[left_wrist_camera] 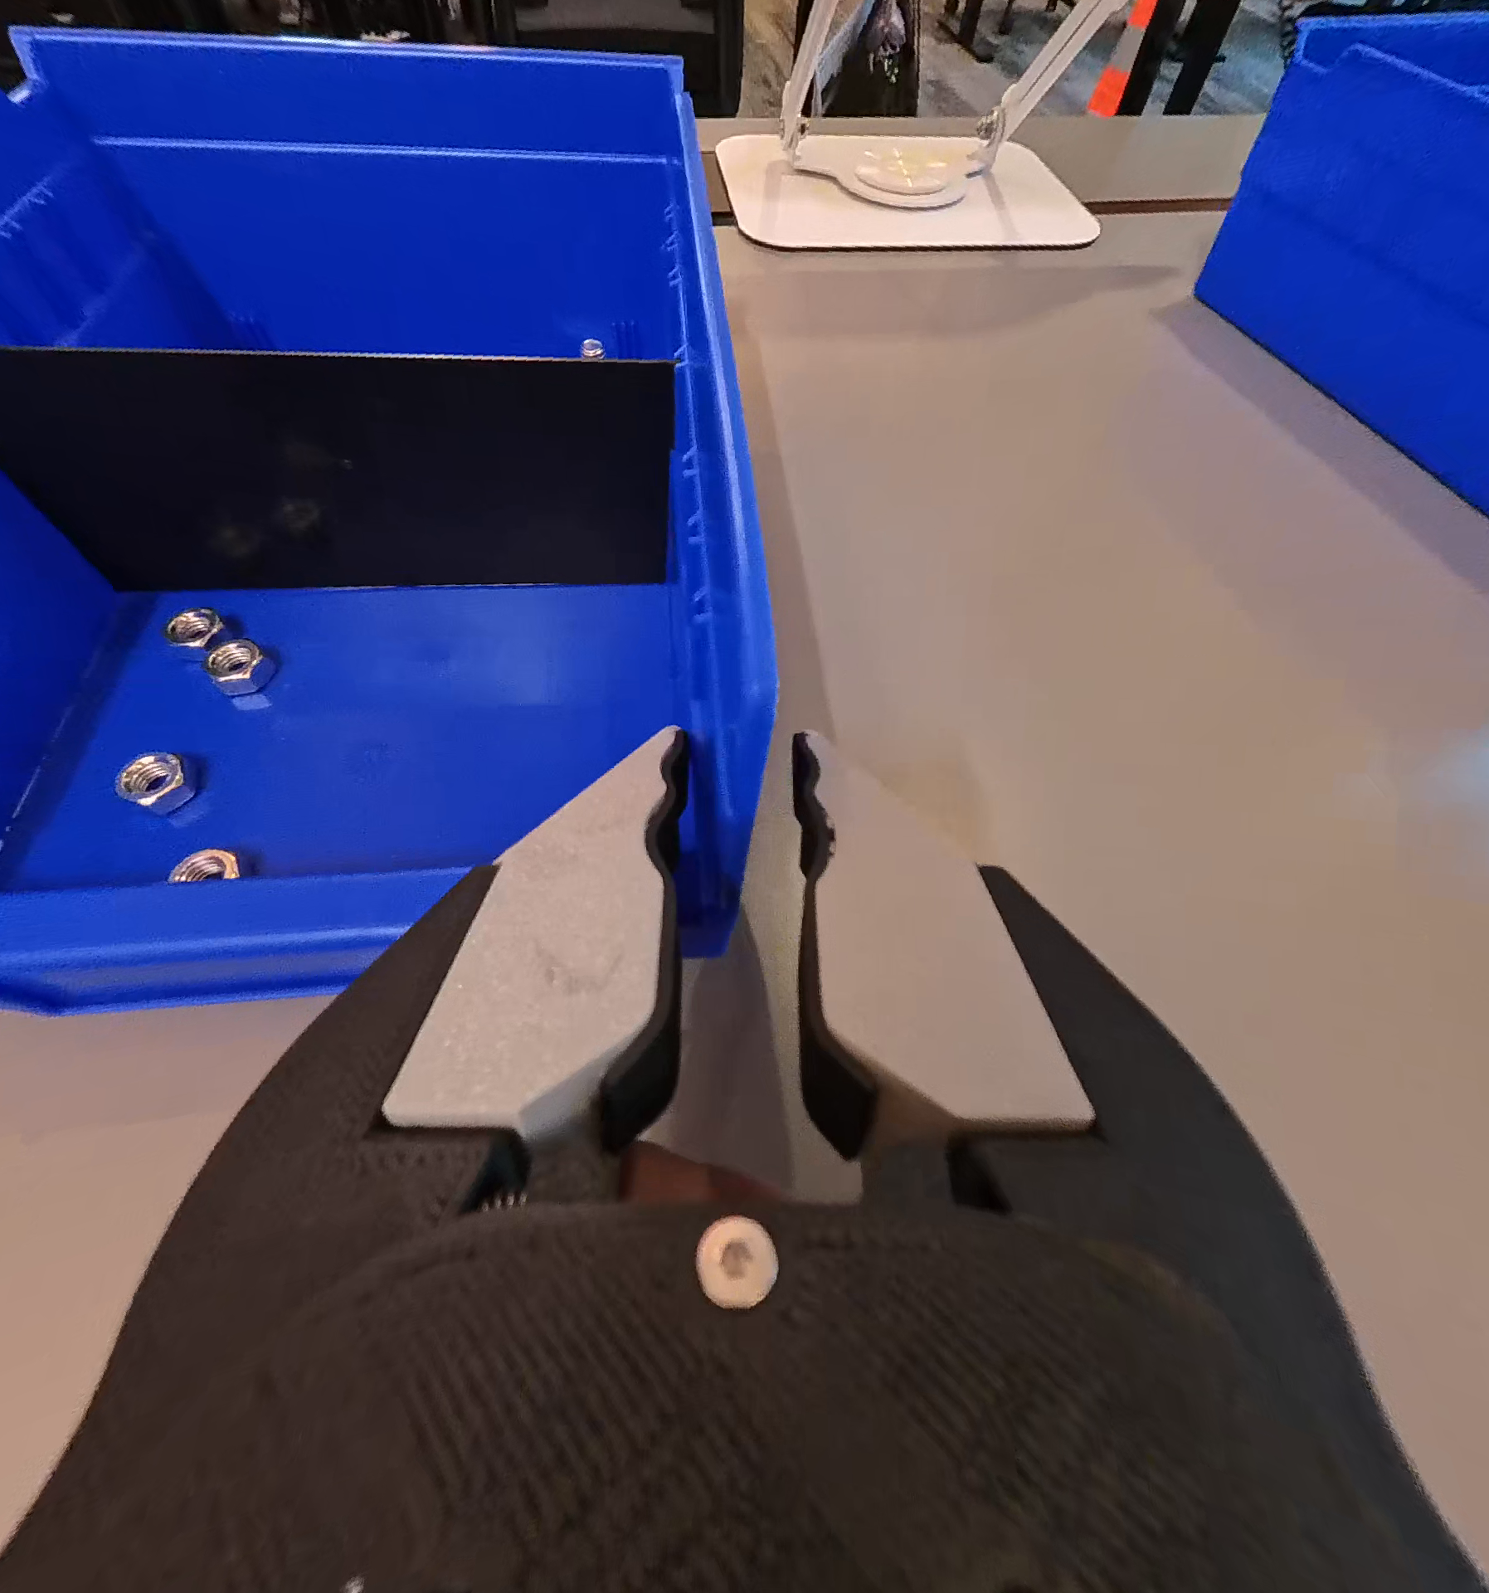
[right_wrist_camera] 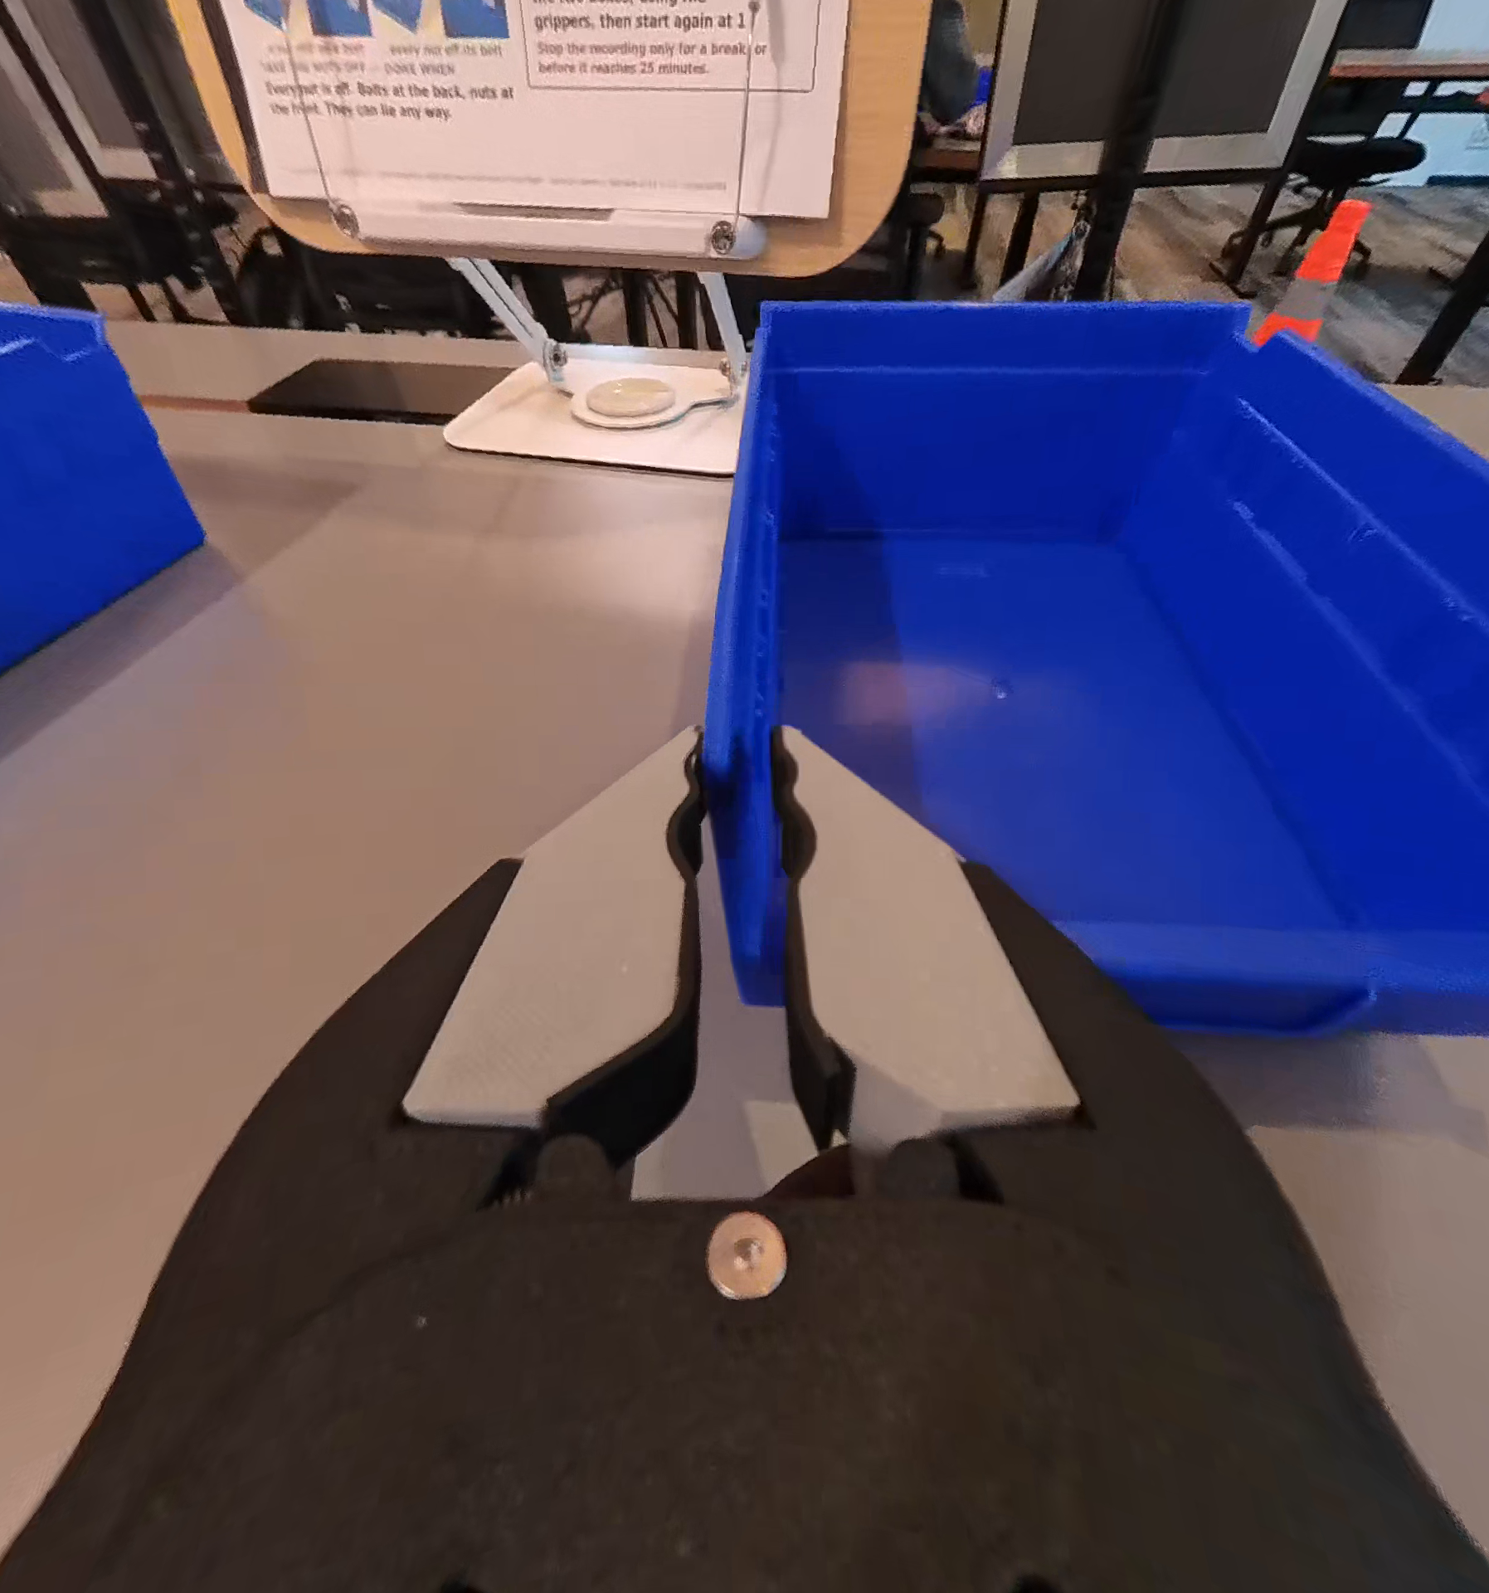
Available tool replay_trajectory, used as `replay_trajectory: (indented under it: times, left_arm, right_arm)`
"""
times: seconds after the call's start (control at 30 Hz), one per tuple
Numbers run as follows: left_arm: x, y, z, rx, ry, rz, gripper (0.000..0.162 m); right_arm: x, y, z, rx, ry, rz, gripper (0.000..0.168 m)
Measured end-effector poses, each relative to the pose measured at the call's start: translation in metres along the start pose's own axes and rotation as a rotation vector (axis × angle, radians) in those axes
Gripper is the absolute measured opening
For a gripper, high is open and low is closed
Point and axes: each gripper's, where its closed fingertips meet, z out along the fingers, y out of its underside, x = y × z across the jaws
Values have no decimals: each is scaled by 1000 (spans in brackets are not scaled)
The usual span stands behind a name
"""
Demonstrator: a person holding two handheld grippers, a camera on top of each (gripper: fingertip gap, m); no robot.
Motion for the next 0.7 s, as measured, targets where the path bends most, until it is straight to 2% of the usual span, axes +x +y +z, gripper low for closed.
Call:
replay_trajectory:
  times: [0.17,0.3,0.37,0.4,0.43,0.5,0.7]
  left_arm:
    - [1,-2,4,13,-6,65,18]
    - [7,-14,4,68,27,77,21]
    - [10,-19,3,115,53,47,25]
    - [6,-19,6,115,36,35,19]
    - [4,-20,8,120,20,42,12]
    - [5,-22,13,117,17,53,12]
    - [16,-32,37,101,31,103,23]
  right_arm:
    - [4,-3,1,0,20,-53,24]
    - [-16,-44,-35,233,-37,-153,46]
    - [-36,-62,-52,301,-113,-196,43]
    - [-48,-68,-56,312,-156,-213,44]
    - [-61,-74,-58,315,-206,-225,46]
    - [-88,-80,-56,291,-312,-231,49]
    - [-163,-62,-13,88,-598,-206,55]
